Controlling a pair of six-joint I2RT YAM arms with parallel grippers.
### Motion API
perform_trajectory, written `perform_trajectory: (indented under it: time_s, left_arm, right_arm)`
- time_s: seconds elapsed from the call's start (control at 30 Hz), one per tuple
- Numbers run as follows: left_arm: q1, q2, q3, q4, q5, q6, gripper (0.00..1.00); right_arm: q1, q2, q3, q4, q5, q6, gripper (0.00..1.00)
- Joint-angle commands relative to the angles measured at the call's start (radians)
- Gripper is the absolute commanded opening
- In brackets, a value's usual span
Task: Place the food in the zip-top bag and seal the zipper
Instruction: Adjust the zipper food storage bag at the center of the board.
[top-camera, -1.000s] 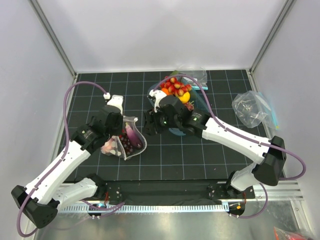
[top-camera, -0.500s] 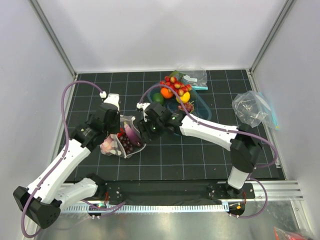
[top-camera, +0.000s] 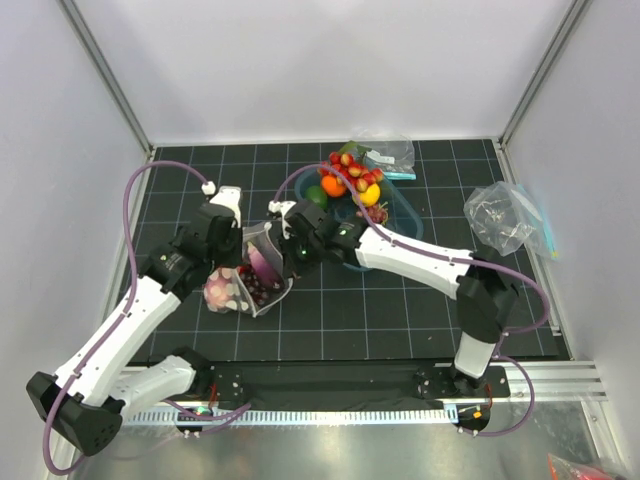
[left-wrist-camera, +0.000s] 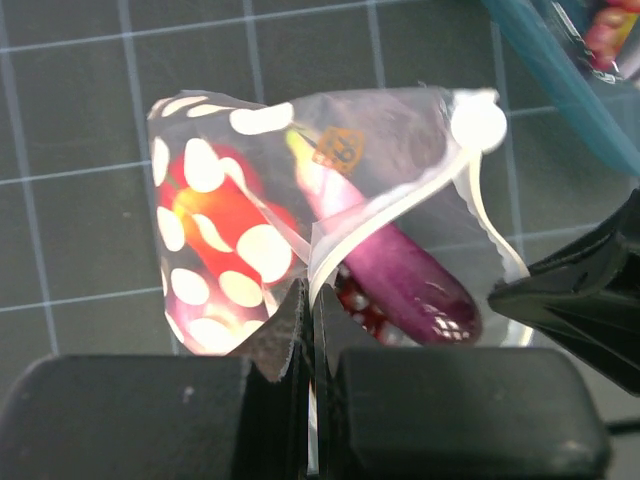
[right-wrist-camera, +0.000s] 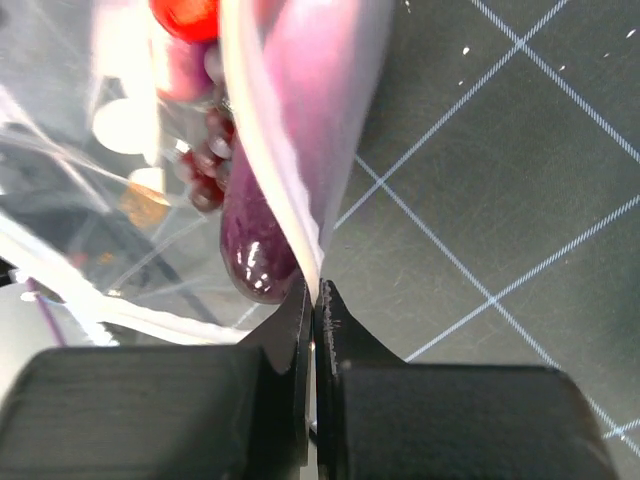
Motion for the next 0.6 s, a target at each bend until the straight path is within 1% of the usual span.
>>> perform_trajectory:
  time_s: [0.0, 0.03, 0.07, 0.13, 0.17, 0.23, 0.27, 0.3, 0.37, 0.4, 0.5, 0.57]
  left_arm:
    - [0.006, 0.012, 0.100, -0.013, 0.110, -0.026, 0.00]
    - [0.006, 0.023, 0.120, -0.025, 0.142, -0.045, 0.00]
    - [0.006, 0.028, 0.155, -0.036, 0.214, -0.059, 0.00]
    - [0.006, 0.041, 0.183, -0.059, 0.306, -0.094, 0.00]
    - [0.006, 0.055, 0.204, -0.065, 0.410, -0.105, 0.01]
    - [0.006, 0.066, 0.220, -0.079, 0.484, -0.131, 0.00]
    - [0.006, 0.068, 0.220, -0.077, 0.518, -0.135, 0.00]
    - [0.006, 0.066, 0.218, -0.074, 0.541, -0.140, 0.00]
    - [0.006, 0.064, 0.227, -0.074, 0.535, -0.140, 0.00]
    - [0.007, 0.066, 0.235, -0.079, 0.528, -0.139, 0.01]
    - [0.007, 0.086, 0.276, -0.112, 0.530, -0.125, 0.01]
    - [0.006, 0.110, 0.290, -0.122, 0.567, -0.119, 0.01]
  right_arm:
    - [0.006, -0.168, -0.002, 0.063, 0.000, 0.049, 0.01]
    - [0.007, -0.235, -0.032, 0.082, -0.008, 0.059, 0.01]
    - [0.007, -0.276, -0.054, 0.138, -0.015, 0.079, 0.01]
    - [0.013, -0.342, -0.115, 0.201, -0.029, 0.119, 0.01]
    - [0.016, -0.410, -0.137, 0.261, -0.028, 0.130, 0.01]
    - [0.019, -0.459, -0.186, 0.302, -0.005, 0.147, 0.01]
    - [0.019, -0.473, -0.189, 0.295, 0.009, 0.147, 0.01]
    - [0.019, -0.463, -0.182, 0.265, 0.027, 0.138, 0.01]
    - [0.019, -0.433, -0.133, 0.167, 0.058, 0.106, 0.01]
    - [0.019, -0.400, -0.120, 0.148, 0.060, 0.096, 0.01]
    - [0.019, -0.377, -0.106, 0.152, 0.038, 0.096, 0.01]
    - [0.020, -0.361, -0.105, 0.175, 0.024, 0.104, 0.01]
